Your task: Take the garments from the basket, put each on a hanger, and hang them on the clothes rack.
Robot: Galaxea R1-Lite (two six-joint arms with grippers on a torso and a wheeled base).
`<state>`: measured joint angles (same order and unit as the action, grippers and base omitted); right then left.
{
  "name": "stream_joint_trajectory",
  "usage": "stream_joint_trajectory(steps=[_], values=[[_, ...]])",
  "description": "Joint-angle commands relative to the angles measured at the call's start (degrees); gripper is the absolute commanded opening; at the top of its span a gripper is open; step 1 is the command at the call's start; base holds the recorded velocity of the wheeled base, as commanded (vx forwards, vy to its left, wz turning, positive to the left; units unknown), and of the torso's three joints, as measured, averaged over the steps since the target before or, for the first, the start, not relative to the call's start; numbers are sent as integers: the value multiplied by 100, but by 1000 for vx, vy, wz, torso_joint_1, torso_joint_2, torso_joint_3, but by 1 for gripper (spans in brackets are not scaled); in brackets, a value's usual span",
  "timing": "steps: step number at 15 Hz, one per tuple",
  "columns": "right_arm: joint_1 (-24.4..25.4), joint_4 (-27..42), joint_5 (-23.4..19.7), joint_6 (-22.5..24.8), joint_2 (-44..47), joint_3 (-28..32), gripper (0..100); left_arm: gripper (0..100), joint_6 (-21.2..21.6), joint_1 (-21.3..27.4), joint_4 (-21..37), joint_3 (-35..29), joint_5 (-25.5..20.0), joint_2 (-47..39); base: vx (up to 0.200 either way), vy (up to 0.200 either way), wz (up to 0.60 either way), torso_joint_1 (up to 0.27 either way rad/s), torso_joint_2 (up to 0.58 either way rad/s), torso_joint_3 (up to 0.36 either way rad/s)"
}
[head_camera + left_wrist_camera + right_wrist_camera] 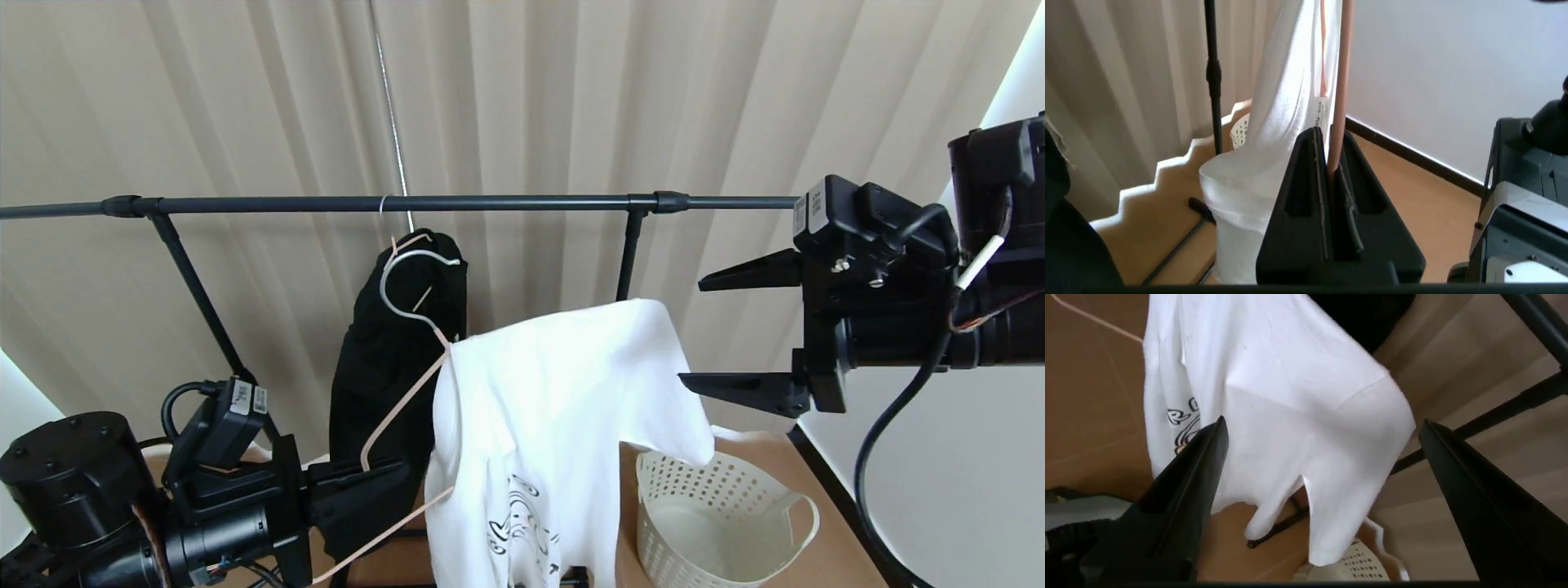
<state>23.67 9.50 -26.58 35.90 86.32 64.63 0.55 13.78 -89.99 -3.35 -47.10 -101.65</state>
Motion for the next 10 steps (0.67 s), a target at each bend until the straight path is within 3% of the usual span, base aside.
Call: stream_joint_trajectory(steps=[1,3,4,5,10], values=[[-161,1810,-436,831,359,1429,100,0,244,-24,-1,151,-167,48,0,0,0,0,0,0],[-188,2724,-577,1261,658,2062,100,0,411,-24,-1,230,-326,75,0,0,0,0,0,0],[-249,3348,-840,1736,1036,2510,100,0,578,-24,-1,309,-501,83,0,0,0,0,0,0],[-240,3682,-1025,1868,1291,2747,100,0,710,-15,-1,335,-563,83,0,0,0,0,0,0],[146,3796,-1298,1850,1660,2844,100,0,842,73,-1,335,-730,75,0,0,0,0,0,0]])
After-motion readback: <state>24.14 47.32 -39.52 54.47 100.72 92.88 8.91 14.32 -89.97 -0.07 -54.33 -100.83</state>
